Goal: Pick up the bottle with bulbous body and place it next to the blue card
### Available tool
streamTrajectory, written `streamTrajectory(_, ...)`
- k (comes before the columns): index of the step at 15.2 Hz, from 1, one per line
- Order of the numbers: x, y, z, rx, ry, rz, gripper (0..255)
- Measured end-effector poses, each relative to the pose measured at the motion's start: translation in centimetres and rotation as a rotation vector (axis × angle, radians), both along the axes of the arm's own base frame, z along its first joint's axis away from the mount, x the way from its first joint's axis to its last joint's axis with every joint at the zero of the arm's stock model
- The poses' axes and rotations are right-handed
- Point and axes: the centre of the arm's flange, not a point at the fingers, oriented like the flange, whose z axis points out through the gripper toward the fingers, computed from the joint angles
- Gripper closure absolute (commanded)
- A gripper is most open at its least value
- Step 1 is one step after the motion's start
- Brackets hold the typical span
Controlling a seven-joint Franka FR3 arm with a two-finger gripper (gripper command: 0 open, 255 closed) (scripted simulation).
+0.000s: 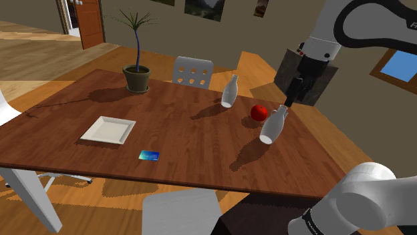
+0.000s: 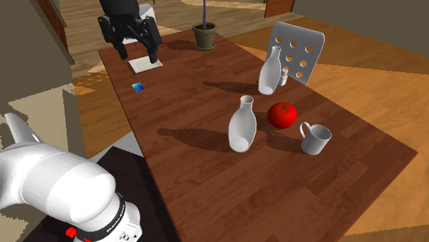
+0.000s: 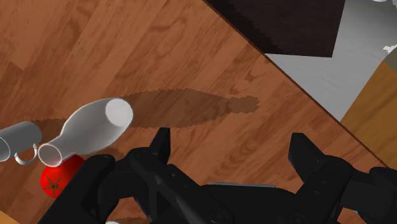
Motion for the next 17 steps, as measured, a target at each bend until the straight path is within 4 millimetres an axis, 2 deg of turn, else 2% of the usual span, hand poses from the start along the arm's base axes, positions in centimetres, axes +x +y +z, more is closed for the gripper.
streamTrajectory(1,0.0,0.0,0.0,0.0,0.0,0.0,0)
streamTrajectory(4,0.9,-2.4,-1.0,0.004,-0.001,-0.008,0)
streamTrajectory(17,7.8,-17.0,-7.7,0.032,-0.012,-0.056,0)
